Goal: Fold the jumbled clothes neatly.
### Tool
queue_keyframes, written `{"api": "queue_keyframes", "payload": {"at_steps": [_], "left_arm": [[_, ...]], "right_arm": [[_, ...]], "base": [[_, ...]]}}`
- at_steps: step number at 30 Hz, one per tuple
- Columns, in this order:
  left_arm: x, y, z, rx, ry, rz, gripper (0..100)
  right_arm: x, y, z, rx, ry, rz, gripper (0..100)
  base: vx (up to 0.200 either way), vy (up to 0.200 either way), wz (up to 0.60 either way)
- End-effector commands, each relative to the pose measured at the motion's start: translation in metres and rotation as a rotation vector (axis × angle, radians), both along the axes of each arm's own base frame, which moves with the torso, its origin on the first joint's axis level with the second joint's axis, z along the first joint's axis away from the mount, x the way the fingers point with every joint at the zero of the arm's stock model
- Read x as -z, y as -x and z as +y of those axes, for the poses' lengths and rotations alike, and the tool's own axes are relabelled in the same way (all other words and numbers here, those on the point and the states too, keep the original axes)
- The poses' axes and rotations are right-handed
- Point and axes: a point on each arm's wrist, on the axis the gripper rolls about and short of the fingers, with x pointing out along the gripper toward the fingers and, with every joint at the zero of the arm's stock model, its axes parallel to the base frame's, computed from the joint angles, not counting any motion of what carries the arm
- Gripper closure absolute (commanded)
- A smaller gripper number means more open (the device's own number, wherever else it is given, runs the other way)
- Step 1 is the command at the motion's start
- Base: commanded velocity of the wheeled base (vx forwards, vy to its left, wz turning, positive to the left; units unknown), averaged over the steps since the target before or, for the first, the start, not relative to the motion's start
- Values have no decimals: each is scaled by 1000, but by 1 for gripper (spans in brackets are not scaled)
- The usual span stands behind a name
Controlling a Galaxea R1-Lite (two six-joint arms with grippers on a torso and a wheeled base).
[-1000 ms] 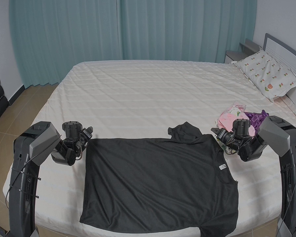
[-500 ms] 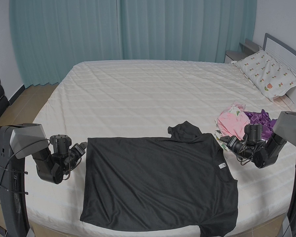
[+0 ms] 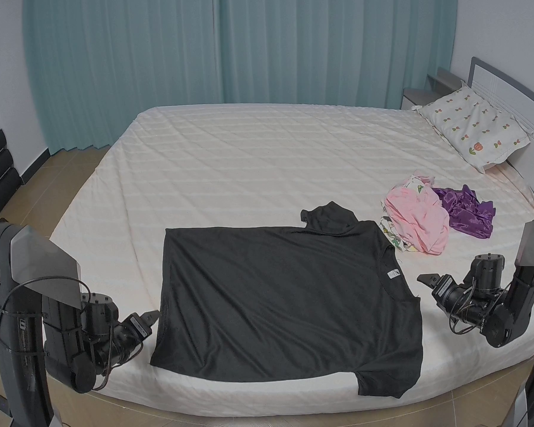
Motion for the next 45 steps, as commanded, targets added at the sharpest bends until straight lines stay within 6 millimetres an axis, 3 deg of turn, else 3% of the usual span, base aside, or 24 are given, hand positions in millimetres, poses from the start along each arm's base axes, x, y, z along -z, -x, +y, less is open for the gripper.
{"api": "queue_keyframes", "payload": {"at_steps": [1, 19, 20, 31, 39, 45], "left_arm": [[6, 19, -12, 56, -4, 70, 0], [25, 1, -29, 75, -81, 41, 0], [29, 3, -30, 81, -110, 50, 100], [33, 11, -27, 68, -169, 86, 100], [28, 31, -19, 79, -207, 157, 100], [29, 37, -17, 88, -221, 186, 100]], "right_arm": [[10, 16, 2, -8, -5, 63, 0], [14, 19, 8, -56, -15, 77, 0], [14, 19, 8, -58, -15, 77, 0], [16, 27, 7, -90, 37, 102, 0], [42, 55, -1, -260, 171, 258, 0], [53, 59, -6, -318, 204, 297, 0]], "base": [[0, 0, 0], [0, 0, 0], [0, 0, 0], [0, 0, 0], [0, 0, 0], [0, 0, 0]]}}
